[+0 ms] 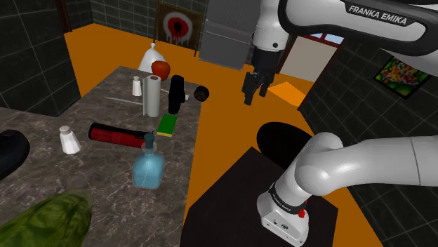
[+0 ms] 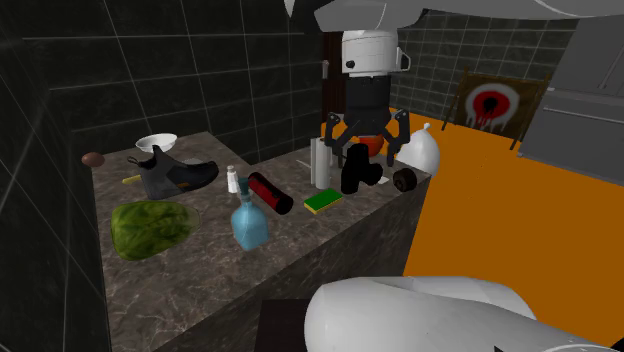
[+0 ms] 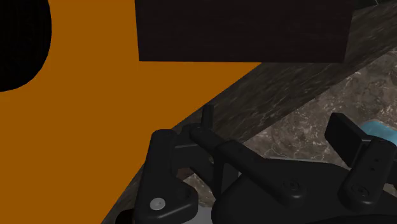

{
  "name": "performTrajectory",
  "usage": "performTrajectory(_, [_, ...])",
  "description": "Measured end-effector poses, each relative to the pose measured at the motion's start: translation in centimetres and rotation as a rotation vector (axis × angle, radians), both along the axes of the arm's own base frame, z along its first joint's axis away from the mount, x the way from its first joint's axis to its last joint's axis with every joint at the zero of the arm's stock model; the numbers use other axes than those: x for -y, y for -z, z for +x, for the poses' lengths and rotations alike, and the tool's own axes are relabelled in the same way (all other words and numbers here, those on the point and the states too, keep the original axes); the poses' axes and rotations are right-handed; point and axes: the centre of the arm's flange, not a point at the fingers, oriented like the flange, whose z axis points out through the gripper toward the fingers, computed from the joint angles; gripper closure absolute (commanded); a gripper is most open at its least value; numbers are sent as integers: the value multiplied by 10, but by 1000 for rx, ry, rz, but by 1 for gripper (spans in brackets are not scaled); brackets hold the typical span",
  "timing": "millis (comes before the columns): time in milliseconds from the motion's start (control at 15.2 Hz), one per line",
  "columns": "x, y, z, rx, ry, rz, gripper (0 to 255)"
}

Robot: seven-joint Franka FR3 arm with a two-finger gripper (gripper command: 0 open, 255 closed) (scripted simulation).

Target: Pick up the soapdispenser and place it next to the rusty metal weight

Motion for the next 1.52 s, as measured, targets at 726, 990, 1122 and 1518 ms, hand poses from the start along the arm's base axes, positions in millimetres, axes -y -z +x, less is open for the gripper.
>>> performTrajectory(726, [-100, 42, 41, 58, -18, -2, 0])
performTrajectory(990, [-143, 59, 60, 85, -25, -2, 0])
performTrajectory(1122, [-163, 66, 71, 98, -29, -2, 0])
performTrajectory(1518, [-232, 92, 96, 138, -41, -3, 0])
